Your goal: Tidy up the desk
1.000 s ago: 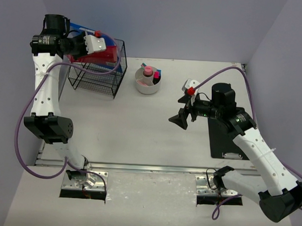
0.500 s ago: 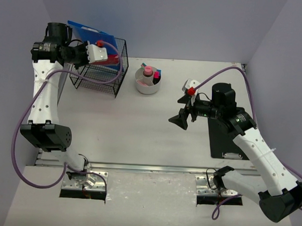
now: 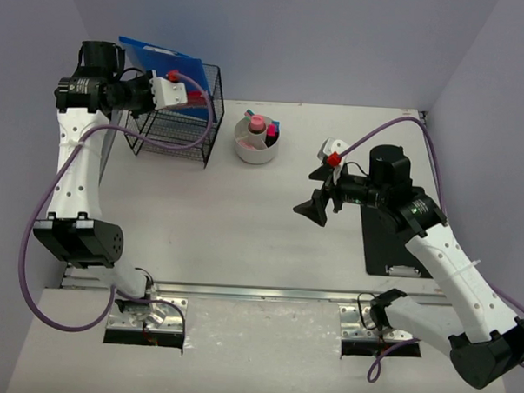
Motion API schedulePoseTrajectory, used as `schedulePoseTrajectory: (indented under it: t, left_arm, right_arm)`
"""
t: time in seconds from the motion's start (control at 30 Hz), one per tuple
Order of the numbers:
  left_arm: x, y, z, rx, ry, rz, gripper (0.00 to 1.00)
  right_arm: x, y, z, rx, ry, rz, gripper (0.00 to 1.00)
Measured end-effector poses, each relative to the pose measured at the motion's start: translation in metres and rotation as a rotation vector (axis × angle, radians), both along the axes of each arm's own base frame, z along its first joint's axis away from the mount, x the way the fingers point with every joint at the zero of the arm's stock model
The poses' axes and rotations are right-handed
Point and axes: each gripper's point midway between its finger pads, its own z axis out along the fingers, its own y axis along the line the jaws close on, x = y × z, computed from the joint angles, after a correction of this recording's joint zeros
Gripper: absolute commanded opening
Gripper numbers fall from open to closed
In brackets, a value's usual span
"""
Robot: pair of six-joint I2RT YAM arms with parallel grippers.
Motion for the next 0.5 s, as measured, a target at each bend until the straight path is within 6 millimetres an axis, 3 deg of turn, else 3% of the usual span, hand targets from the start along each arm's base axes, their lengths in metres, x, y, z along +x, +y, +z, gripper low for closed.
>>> schedulePoseTrajectory:
  t: [0.27, 0.5]
  left_arm:
    - [0.014, -0.005, -0.025, 0.064, -0.019, -0.077, 0.0]
    - [0.021, -0.006, -0.021, 0.1, -0.051, -0.119, 0.0]
  right_arm:
    - [-0.001, 0.0, 0.001, 0.002, -0.002, 0.0, 0.99]
    - [-0.001, 0.0, -0.002, 0.0, 0.005, 0.003, 0.99]
